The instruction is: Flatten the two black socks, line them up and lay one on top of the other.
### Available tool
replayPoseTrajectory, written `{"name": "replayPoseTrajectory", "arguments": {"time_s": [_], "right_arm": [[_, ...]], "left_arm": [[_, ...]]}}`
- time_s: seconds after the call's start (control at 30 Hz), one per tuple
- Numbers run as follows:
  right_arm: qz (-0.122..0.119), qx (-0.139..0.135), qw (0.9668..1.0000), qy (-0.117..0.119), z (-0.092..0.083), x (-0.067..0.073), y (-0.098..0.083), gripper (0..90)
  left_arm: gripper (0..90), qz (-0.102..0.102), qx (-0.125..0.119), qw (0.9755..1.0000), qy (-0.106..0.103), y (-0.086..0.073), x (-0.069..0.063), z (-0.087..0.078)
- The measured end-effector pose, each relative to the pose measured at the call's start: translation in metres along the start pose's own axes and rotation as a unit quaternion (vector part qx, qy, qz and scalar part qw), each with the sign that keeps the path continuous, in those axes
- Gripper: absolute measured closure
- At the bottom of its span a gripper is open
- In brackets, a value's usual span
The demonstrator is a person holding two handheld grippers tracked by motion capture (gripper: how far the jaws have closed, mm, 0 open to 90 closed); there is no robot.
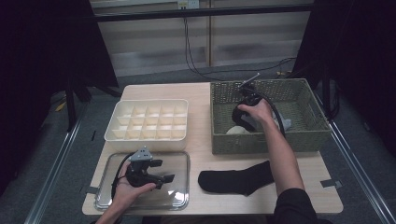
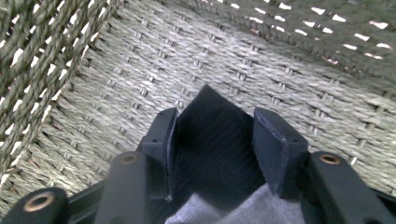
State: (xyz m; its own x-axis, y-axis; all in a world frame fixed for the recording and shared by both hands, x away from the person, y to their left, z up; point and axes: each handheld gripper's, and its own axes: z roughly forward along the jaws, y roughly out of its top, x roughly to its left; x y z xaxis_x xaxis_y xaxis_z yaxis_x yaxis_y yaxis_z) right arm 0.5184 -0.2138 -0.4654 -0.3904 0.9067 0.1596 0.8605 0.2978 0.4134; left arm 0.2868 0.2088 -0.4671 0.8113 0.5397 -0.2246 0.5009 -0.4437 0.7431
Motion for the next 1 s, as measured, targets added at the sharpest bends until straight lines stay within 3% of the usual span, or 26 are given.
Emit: {"name": "replayPoseTrajectory", "arguments": {"time_s": [0.1, 0.37, 0.5, 0.57, 0.67, 0.83, 1.0], "right_arm": [[-0.005, 0.021, 0.9997, -0.011, 0.005, 0.002, -0.001, 58.1], [0.008, 0.022, 0.9996, -0.016, 0.005, 0.001, -0.002, 60.6], [-0.011, 0.030, 0.9992, -0.025, 0.005, 0.005, -0.001, 72.3], [-0.009, 0.028, 0.9993, -0.020, 0.003, 0.004, -0.001, 78.6], [-0.012, 0.020, 0.9996, -0.016, -0.001, 0.004, -0.001, 80.3], [-0.008, -0.023, 0.9996, 0.011, -0.009, 0.004, 0.000, 80.7], [0.002, -0.068, 0.9971, 0.035, -0.021, 0.005, -0.002, 80.4]], "left_arm": [[17.7, 0.000, 0.000, 1.0000, 0.000, 0.000, 0.000, 0.000], [17.6, 0.001, 0.001, 1.0000, -0.001, -0.001, -0.001, -0.001], [17.6, 0.001, 0.003, 1.0000, 0.001, -0.001, -0.001, -0.001], [17.6, 0.001, 0.003, 1.0000, 0.001, -0.001, -0.001, -0.001], [17.6, 0.002, 0.003, 1.0000, 0.001, -0.001, -0.001, -0.001], [17.6, 0.002, 0.004, 1.0000, 0.003, -0.001, -0.001, -0.001], [17.6, 0.004, 0.005, 1.0000, 0.005, -0.002, -0.003, -0.001]]}}
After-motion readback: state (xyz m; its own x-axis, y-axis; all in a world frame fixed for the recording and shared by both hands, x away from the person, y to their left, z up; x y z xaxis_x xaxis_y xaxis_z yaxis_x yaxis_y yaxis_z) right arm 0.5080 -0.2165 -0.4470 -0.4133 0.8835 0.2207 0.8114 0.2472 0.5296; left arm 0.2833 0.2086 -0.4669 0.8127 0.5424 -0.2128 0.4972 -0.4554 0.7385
